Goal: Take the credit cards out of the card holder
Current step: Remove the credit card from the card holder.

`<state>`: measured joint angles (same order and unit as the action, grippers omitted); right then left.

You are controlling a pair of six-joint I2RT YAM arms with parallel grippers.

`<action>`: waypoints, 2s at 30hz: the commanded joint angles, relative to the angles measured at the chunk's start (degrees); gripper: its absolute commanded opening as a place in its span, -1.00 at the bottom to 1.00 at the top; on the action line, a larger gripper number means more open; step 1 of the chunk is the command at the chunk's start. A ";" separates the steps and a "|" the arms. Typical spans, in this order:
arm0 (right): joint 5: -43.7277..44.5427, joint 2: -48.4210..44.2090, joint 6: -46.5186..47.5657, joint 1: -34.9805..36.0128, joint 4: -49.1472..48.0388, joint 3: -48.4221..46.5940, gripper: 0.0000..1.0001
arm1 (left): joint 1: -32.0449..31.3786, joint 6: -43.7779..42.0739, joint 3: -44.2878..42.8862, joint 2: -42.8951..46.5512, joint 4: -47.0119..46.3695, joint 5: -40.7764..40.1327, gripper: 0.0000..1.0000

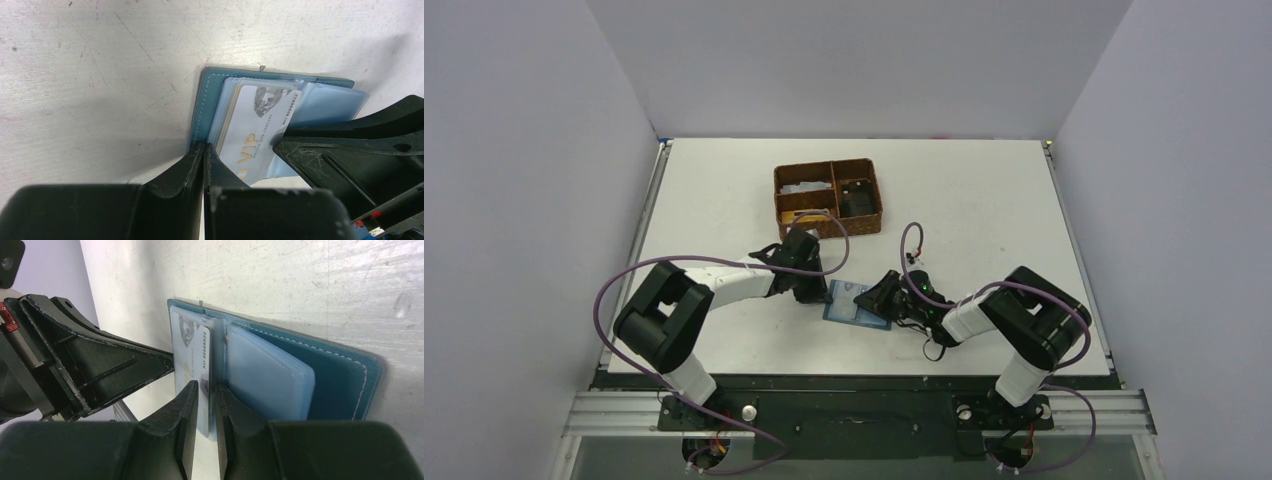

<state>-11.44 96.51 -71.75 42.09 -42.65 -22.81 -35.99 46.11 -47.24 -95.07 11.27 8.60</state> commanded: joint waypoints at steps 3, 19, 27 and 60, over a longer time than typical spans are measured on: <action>-0.24 1.85 -0.55 0.85 -3.45 -1.79 -0.69 | -0.49 -1.72 3.64 -5.51 4.55 -4.90 -1.00; 1.39 -0.24 0.44 0.25 -1.63 0.91 -1.00 | 0.35 -0.80 5.57 -5.24 4.04 -6.45 -1.00; 3.23 -3.54 2.75 -0.35 3.89 1.71 -1.00 | 1.26 -0.57 6.88 -5.38 3.20 -6.17 -1.00; 3.76 -12.92 7.82 -2.25 14.70 3.20 -1.00 | 1.71 0.05 7.73 -3.78 2.59 -5.85 -1.00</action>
<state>-9.19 86.06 -66.11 40.38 -30.65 -20.10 -34.28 48.69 -43.38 -93.91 6.02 11.18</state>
